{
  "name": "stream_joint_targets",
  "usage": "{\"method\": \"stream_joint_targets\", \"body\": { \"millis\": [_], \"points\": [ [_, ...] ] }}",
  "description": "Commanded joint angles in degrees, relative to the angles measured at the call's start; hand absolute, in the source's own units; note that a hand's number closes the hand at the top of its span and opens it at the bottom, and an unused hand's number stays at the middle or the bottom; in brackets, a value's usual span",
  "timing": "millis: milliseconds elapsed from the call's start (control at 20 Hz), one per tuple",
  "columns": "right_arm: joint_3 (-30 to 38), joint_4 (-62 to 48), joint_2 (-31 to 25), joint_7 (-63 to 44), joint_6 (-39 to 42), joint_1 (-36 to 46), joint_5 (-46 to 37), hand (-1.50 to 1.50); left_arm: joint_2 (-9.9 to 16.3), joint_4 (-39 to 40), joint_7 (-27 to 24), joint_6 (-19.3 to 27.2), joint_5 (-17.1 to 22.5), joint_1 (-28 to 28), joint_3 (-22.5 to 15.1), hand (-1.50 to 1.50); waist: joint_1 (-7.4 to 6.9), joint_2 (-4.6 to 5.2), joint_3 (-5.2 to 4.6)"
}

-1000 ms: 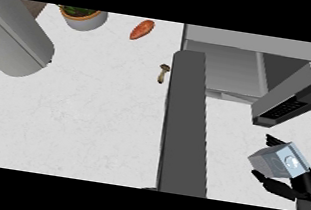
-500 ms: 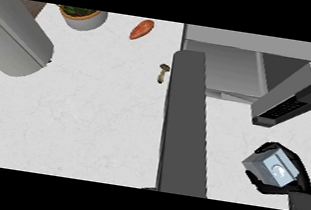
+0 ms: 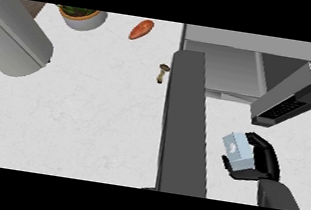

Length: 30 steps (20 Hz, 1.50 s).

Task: Pick up the milk, place it into the microwave and close the microwave

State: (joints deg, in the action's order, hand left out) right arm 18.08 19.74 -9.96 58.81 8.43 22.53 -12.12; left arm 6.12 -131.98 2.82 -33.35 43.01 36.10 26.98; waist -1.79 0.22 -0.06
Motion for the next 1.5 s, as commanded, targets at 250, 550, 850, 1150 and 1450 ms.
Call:
{"method": "stream_joint_targets", "body": {
  "millis": [250,550,850,1150,1450],
  "points": [
    [0.39,-2.24,1.75,3.69,-5.76,6.96,-0.57,1.5,0.75,-0.03,0.17,-2.16,3.82,0.13,3.64,-1.5,0.34,0.06,0.16],
    [2.19,-3.32,2.2,-1.61,-9.5,14.22,0.69,1.5,-1.85,-2.27,2.53,-1.69,2.62,1.41,1.77,-1.5,0.3,0.08,0.15],
    [2.4,-6.92,1.94,-4.8,-12.91,20.57,-0.05,1.5,0.33,-2.25,5.46,1.68,3.4,-2.78,1.91,-1.5,0.04,0.38,0.18],
    [3.23,-10.32,-3.62,-10.35,-12.44,26.98,-0.54,1.5,1.26,-2.64,5.77,1.48,4.48,-3.66,2.19,-1.5,-2.12,1.26,0.33],
    [2.33,-11.54,-6.55,-11.75,-13.42,29.22,-2.15,1.5,1.74,0.35,3.86,-1.26,4.1,-5.35,3.37,-1.5,-3.63,1.85,0.34]
  ]
}}
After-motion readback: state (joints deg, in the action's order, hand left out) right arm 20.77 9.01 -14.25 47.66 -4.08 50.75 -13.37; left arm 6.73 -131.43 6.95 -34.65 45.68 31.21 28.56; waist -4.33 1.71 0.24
